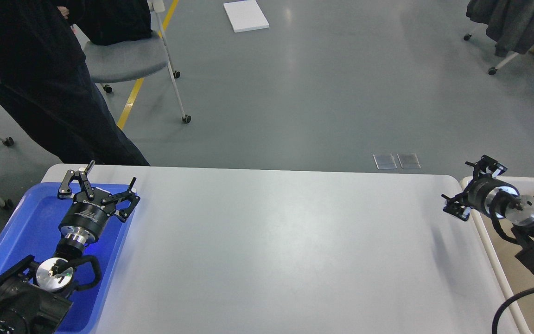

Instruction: Tidy desktop

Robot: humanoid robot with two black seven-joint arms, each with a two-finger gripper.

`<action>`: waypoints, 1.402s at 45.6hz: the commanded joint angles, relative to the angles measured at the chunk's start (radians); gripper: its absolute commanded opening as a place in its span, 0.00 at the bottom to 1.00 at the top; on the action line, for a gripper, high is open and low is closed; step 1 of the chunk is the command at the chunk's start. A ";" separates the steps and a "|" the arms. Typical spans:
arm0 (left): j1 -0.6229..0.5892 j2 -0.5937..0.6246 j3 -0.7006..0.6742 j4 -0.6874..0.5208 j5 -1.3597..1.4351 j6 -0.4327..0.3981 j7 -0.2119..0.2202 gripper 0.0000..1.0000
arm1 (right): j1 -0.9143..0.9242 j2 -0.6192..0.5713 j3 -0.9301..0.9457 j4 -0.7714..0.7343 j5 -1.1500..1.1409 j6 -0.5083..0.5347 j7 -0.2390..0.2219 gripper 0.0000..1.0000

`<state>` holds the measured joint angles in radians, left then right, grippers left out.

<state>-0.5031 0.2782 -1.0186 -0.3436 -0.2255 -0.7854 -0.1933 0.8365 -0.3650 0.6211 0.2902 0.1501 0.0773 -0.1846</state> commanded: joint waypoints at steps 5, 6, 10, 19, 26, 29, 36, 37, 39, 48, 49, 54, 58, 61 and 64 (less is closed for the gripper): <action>0.000 -0.001 0.000 0.000 0.000 0.000 0.000 1.00 | 0.027 0.080 0.063 0.175 -0.001 0.045 0.010 1.00; 0.000 0.001 0.000 0.000 0.000 0.000 0.000 1.00 | 0.029 0.090 0.063 0.178 -0.001 0.047 0.014 1.00; 0.000 -0.001 0.000 0.000 0.000 0.000 0.000 1.00 | 0.033 0.132 0.063 0.182 -0.001 0.053 0.046 1.00; 0.000 -0.001 0.000 0.000 0.000 0.000 0.000 1.00 | 0.030 0.208 0.075 0.181 -0.001 0.157 0.146 1.00; 0.000 0.001 0.000 0.000 0.000 0.000 0.000 1.00 | 0.013 0.254 0.083 0.178 -0.001 0.254 0.201 1.00; 0.000 -0.001 0.000 0.000 0.000 0.000 0.000 1.00 | 0.001 0.271 0.086 0.178 0.000 0.291 0.218 1.00; 0.000 -0.001 0.000 0.000 0.000 0.000 0.000 1.00 | -0.042 0.301 0.103 0.178 0.000 0.360 0.232 1.00; 0.000 -0.001 0.000 0.000 0.000 0.000 0.000 1.00 | -0.050 0.302 0.109 0.175 0.000 0.367 0.232 1.00; 0.000 -0.001 0.000 0.000 0.000 0.000 0.000 1.00 | -0.068 0.302 0.126 0.169 0.000 0.386 0.232 1.00; 0.000 -0.001 0.000 0.000 0.000 0.000 0.000 1.00 | -0.125 0.302 0.146 0.164 0.000 0.410 0.232 1.00; 0.000 -0.001 0.000 0.000 0.000 0.000 0.000 1.00 | -0.129 0.302 0.144 0.164 0.000 0.410 0.232 1.00; 0.000 -0.001 0.000 0.000 0.000 0.000 0.000 1.00 | -0.148 0.298 0.144 0.162 0.000 0.410 0.232 1.00; 0.000 0.001 0.000 0.000 0.000 0.000 0.000 1.00 | -0.152 0.293 0.144 0.159 0.000 0.409 0.232 1.00; 0.000 -0.001 0.000 0.000 0.000 0.000 0.000 1.00 | -0.157 0.293 0.144 0.149 -0.001 0.409 0.232 1.00; 0.000 0.001 0.000 0.000 0.000 0.000 0.000 1.00 | -0.165 0.293 0.144 0.135 0.000 0.409 0.232 1.00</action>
<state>-0.5031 0.2783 -1.0185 -0.3436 -0.2255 -0.7854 -0.1933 0.7029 -0.0713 0.7610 0.4494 0.1502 0.4764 0.0451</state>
